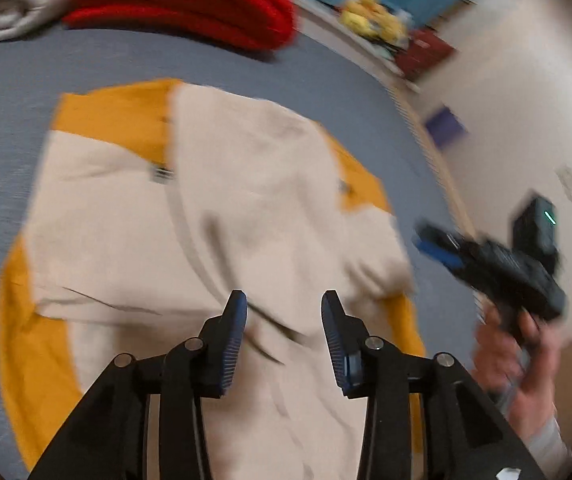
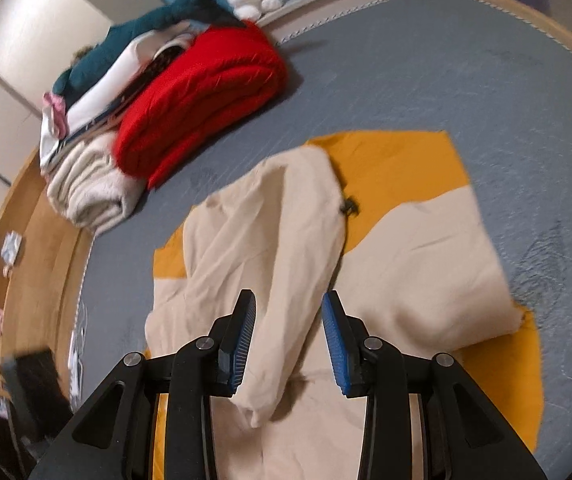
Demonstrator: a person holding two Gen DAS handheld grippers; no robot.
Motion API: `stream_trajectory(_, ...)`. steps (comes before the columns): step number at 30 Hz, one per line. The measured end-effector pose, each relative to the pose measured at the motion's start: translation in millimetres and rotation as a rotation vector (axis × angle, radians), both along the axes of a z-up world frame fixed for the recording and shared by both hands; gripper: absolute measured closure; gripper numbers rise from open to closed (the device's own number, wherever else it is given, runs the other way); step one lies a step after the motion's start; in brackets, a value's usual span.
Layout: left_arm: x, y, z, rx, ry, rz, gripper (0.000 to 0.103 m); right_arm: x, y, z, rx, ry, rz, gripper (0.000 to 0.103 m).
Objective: Fold large clothes
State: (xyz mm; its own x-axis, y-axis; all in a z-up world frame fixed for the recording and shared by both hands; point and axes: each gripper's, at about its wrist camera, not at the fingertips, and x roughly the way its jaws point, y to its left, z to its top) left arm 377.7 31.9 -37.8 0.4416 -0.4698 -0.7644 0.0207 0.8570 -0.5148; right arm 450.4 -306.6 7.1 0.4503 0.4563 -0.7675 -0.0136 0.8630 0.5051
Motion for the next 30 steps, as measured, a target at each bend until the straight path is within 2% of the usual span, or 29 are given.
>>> stream_trajectory(2,17.3,16.2,-24.6,0.005,0.060,0.080,0.072,3.1,13.5,-10.9,0.003,0.031,0.038,0.066)
stream_trajectory(3,24.5,21.5,-35.2,-0.004,0.082,0.099,0.078,4.8,22.1,-19.0,0.008,0.053,0.059,0.066)
stream_trajectory(5,33.7,29.9,-58.7,-0.030,0.125,0.142,0.080,6.3,36.6,-34.0,0.005,0.092,0.081,0.066)
stream_trajectory(8,41.2,40.7,-80.4,-0.134,0.171,0.176,0.080,9.5,57.3,-55.8,-0.030,0.126,0.095,0.066)
stream_trajectory(11,39.7,38.7,-101.6,-0.278,0.215,0.154,0.080,12.1,67.4,-67.6,-0.068,0.127,0.085,0.067)
stream_trajectory(14,30.6,36.3,-115.2,-0.348,0.244,0.192,0.080,16.7,74.5,-78.1,-0.062,0.147,0.091,0.079)
stream_trajectory(15,28.5,35.6,-119.2,-0.387,0.253,0.200,0.081,16.9,76.1,-81.5,-0.072,0.149,0.090,0.089)
stream_trajectory(16,26.5,34.7,-117.2,-0.404,0.249,0.196,0.085,16.5,77.2,-84.5,-0.081,0.148,0.089,0.096)
stream_trajectory(17,26.6,30.6,-113.1,-0.407,0.238,0.178,0.100,17.2,75.3,-84.4,-0.079,0.142,0.081,0.098)
stream_trajectory(20,26.1,25.6,-79.9,-0.357,0.161,0.127,0.102,15.4,64.2,-78.9,0.005,0.117,0.027,0.101)
stream_trajectory(22,29.4,31.8,-55.3,-0.323,0.079,0.139,0.103,12.4,49.1,-64.4,0.099,0.063,-0.036,0.101)
stream_trajectory(24,28.8,41.9,-38.8,-0.249,0.044,0.178,0.103,8.0,38.6,-51.3,0.124,0.005,-0.089,0.101)
stream_trajectory(26,29.0,46.9,-39.5,-0.166,0.060,0.211,0.103,5.3,30.5,-47.5,0.098,0.001,-0.139,0.101)
stream_trajectory(28,28.8,45.1,-52.0,-0.075,0.130,0.218,0.103,4.2,25.5,-59.6,0.056,0.071,-0.176,0.102)
stream_trajectory(30,28.8,40.1,-80.2,-0.032,0.256,0.209,0.102,4.4,27.8,-86.9,0.017,0.196,-0.186,0.102)
